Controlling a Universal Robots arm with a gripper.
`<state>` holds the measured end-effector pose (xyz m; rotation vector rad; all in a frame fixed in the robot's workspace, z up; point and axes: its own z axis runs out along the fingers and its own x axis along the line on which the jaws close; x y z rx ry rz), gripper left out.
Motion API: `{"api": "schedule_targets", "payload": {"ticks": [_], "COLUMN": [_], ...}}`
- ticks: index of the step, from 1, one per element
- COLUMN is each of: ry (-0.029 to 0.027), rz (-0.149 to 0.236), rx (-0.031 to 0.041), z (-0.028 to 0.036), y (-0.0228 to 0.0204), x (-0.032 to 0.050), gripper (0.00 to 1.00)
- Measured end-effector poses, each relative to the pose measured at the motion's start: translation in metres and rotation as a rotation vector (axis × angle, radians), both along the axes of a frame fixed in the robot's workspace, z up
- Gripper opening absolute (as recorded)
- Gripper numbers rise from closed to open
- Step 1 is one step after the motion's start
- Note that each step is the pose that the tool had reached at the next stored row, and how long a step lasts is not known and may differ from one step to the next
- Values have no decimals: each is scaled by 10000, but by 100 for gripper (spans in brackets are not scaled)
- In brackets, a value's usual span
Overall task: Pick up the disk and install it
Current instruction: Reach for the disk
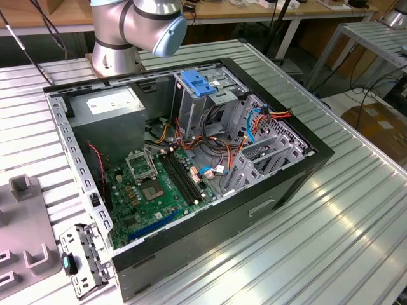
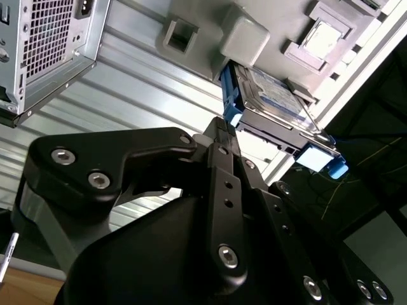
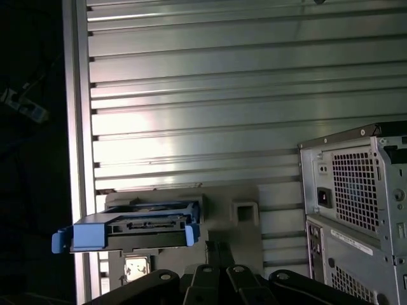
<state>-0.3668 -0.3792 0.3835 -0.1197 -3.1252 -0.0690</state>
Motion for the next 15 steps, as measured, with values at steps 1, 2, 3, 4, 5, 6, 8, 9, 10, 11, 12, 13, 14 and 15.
{"api": "schedule_targets", "payload": {"ticks": [1,2,3,4,5,6,8,9,10,11,12,13,14,15], "ry": [0,0,0,0,0,0,1,1,0,0,0,-1,0,0], "rz": [0,-1,0,0,0,0,-1,0,-1,0,0,0,0,0], "rx": [0,1,0,0,0,0,0,0,0,0,0,1,1,1], "z": [-1,-1,-1,-1,-2,-2,-3,-3,-3,-3,-4,-4,-4,-5], "y": [0,1,1,2,2,2,3,3,3,3,3,3,4,5], "x": [-13,-33,-60,-84,-105,-133,-167,-184,-199,-212,-238,-267,-287,-309], "gripper": [11,11,11,11,11,11,11,11,11,11,11,11,11,11]}}
